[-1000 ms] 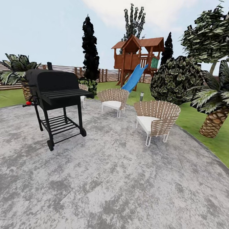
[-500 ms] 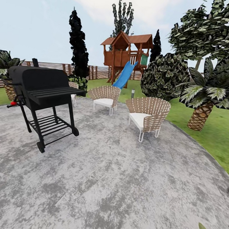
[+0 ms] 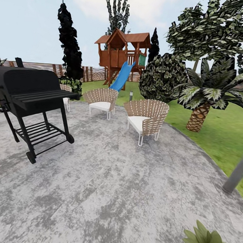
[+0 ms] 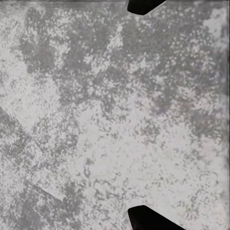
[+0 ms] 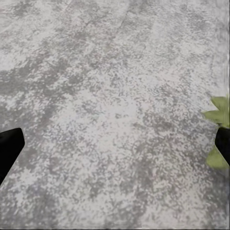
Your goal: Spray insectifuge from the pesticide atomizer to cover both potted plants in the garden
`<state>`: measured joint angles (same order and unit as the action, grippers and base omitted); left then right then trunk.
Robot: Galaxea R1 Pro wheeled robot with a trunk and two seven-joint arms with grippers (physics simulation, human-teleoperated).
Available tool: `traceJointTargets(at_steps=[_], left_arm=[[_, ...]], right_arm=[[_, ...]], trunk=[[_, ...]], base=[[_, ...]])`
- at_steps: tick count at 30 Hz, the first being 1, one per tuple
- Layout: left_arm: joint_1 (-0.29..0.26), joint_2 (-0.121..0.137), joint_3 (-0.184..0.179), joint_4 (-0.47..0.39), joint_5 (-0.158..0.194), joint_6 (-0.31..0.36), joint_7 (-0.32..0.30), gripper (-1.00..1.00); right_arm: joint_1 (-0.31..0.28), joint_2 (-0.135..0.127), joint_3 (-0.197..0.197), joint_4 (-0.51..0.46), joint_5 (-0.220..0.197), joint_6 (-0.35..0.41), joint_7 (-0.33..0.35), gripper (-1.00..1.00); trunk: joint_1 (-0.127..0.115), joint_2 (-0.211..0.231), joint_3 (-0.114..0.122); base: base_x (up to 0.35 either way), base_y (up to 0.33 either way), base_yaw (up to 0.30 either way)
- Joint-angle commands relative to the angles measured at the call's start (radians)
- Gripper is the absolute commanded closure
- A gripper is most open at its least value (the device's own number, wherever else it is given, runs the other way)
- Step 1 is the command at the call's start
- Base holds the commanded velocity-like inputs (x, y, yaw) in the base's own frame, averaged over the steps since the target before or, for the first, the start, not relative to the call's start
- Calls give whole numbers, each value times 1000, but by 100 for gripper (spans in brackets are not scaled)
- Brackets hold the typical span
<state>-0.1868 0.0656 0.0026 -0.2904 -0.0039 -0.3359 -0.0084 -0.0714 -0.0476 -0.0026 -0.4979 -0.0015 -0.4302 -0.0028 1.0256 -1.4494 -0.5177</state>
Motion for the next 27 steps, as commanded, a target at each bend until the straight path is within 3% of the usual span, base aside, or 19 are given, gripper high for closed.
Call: traceJointTargets(at_steps=[1, 5, 12, 18, 27], left_arm=[[0, 1, 0, 0, 0, -3, -1, -100], [-1, 2, 0, 0, 3, -3, -1, -100], [-2, -2, -8, -18, 2, -5, -2, -100], [-13, -18, -3, -100, 3, -3, -1, -100], [-2, -4, 1, -69, 4, -5, -1, -100]], right_arm=[[-1, 0, 0, 1, 0, -3, 0, -100], [-1, 0, 0, 1, 0, -3, 0, -100], [-1, 0, 0, 21, -2, -2, 0, -100], [-1, 0, 0, 24, -2, -4, 0, -100], [-1, 0, 0, 24, -2, -4, 0, -100]], trunk=[[-1, -1, -2], [-1, -1, -7], [-1, -1, -17], [-1, -1, -24], [-1, -1, -36]], base=[[-304, 16, -191], [-265, 76, -191], [-12, 5, -191], [0, 0, -191], [0, 0, -191]])
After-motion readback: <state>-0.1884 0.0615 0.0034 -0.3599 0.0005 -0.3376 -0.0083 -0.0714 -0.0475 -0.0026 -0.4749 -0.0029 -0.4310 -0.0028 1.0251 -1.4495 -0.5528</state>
